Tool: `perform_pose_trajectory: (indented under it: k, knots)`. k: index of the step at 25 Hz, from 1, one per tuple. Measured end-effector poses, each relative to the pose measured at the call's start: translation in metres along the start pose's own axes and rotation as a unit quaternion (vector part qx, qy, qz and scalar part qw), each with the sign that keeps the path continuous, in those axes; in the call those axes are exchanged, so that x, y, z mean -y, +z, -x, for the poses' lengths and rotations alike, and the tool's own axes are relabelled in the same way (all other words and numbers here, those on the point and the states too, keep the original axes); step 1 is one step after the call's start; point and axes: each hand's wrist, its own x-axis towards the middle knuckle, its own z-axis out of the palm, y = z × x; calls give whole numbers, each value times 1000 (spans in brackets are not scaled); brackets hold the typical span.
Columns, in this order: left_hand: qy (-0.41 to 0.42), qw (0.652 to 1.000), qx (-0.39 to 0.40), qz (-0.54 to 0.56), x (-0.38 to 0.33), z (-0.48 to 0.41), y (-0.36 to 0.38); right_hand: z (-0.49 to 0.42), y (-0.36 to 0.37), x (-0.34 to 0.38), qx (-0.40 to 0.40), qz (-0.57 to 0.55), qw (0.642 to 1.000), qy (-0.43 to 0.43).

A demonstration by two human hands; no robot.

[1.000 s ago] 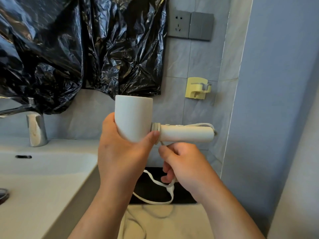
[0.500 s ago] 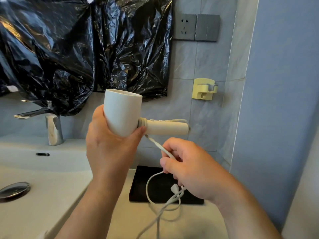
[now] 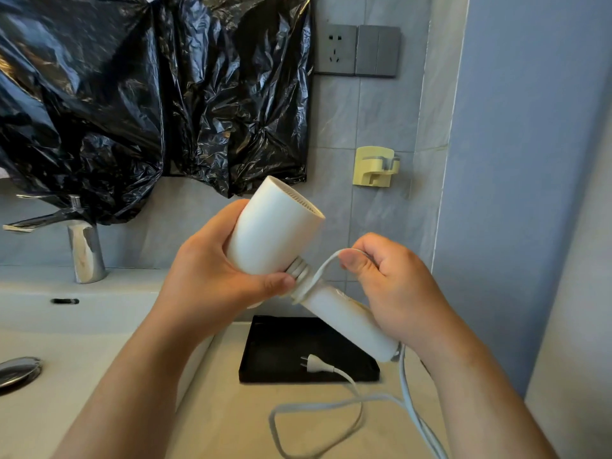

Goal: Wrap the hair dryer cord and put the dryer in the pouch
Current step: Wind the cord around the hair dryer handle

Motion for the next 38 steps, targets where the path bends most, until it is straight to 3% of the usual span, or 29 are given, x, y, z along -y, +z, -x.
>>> perform_pose_trajectory:
  k: [2, 7, 9, 12, 14, 19, 29, 35, 38]
  knots:
    - [12, 1000, 5, 11, -4, -1, -3, 0, 3, 1, 27, -13, 999, 35]
    - [31, 999, -8, 3, -9, 0, -1, 1, 12, 1, 101, -190, 966, 142]
    - [44, 996, -11, -75, -9, 2, 6, 0, 8, 0, 76, -142, 976, 146]
    - [13, 964, 51, -260, -17, 5, 14, -1, 3, -1, 41, -98, 985, 134]
    - [-22, 955, 59, -290, -24, 6, 18, -1, 1, 0, 35, -94, 986, 134]
    - [3, 981, 40, -190, -14, 9, 22, 0, 2, 0, 39, -81, 988, 129]
    - [-84, 989, 88, -81, 0, 3, 13, 4, 3, 7, 60, -72, 989, 114]
    - [-84, 995, 52, -2, 10, 3, 16, 2, 4, 8, 60, -116, 984, 118]
    - [-62, 997, 34, 20, 12, 3, 15, 2, 0, 5, 99, -198, 967, 129]
